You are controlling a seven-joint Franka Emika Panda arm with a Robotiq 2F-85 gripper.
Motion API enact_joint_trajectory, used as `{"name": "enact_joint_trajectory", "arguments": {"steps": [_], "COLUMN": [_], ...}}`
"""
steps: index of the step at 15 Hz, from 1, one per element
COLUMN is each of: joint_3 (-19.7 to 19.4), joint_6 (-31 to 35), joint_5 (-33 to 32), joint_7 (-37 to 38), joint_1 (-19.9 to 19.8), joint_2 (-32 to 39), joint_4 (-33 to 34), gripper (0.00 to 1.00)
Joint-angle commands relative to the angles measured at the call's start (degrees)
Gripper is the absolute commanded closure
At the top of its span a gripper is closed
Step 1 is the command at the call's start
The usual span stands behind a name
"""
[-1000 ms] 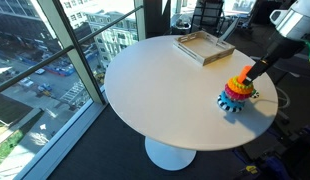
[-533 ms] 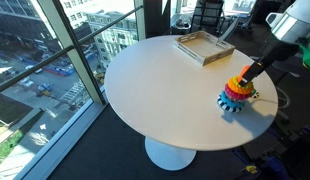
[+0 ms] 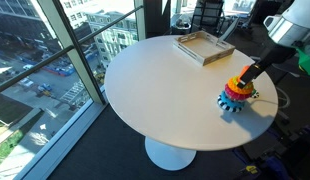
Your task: Move the light green ring from the stack to the table
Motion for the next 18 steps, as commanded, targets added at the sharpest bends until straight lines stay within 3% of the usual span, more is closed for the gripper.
{"name": "enact_joint_trajectory", "arguments": {"steps": [1,10,11,12,15,18], "joint_3": [0.8,0.7,0.7,0.7,0.7,0.6], "joint_6": [0.9,1.6,1.7,1.9,2.3,2.1], "joint_5": [-2.5,-4.4,-4.2,-4.2,-4.1,-3.8], "joint_7": [3.5,5.6,5.6,5.6,5.7,5.5], "joint_1": [-0.9,-1.5,-1.5,-1.4,-1.4,-1.3], "joint_2": [-0.2,1.0,1.2,1.3,1.5,0.9], "joint_4": [-0.5,-0.2,-0.2,-0.2,-0.2,-0.2], "gripper": [0.00,0.00,0.08,0.26,0.51,0.52]}}
